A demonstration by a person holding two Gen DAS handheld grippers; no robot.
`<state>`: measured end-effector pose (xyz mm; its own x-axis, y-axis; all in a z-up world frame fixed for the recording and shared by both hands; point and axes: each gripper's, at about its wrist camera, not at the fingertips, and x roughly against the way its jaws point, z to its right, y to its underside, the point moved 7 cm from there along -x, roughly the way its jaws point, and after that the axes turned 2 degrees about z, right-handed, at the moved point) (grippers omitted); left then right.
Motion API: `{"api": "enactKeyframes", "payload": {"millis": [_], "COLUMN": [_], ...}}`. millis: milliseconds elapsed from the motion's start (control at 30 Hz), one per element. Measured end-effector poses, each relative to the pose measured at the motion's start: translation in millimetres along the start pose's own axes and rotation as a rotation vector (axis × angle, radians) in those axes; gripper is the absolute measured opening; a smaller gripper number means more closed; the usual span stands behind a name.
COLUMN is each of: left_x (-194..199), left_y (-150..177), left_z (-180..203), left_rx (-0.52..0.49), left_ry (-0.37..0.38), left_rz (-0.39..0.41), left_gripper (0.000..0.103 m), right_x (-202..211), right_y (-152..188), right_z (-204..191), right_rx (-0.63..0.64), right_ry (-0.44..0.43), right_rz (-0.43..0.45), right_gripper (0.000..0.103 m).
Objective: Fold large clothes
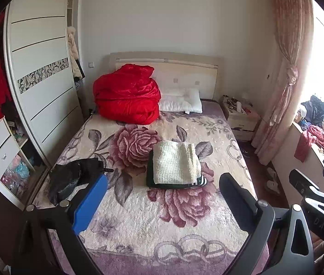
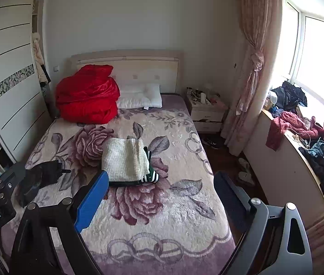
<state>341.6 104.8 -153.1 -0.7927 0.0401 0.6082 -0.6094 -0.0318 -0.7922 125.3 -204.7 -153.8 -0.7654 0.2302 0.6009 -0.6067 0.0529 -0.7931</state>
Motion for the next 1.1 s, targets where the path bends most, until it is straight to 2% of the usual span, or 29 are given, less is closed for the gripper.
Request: {"api": "enactKeyframes", "payload": {"millis": [333, 500, 1100], "left_x": [13, 14, 18], "left_y": [-1, 0, -1], "left_z": [4, 4, -6], "left_rx": [-0.022, -0.016, 0.007], "left_ry": [-0.036, -0.019, -0.047], "left_rz": [0.023, 0.018, 0.014], "left_gripper": [0.100, 0.100, 0.100], "right_x": [2, 0, -7], "right_y": [-4, -9, -14], "right_z": [7, 6, -3], "right_rx": [-0.006, -0.009, 0.020], "right_ry": [-0.036, -0.044, -0.060], "right_rz": [0.006, 0.013, 0.007], "right_gripper": [0.097, 0.098, 0.098]}}
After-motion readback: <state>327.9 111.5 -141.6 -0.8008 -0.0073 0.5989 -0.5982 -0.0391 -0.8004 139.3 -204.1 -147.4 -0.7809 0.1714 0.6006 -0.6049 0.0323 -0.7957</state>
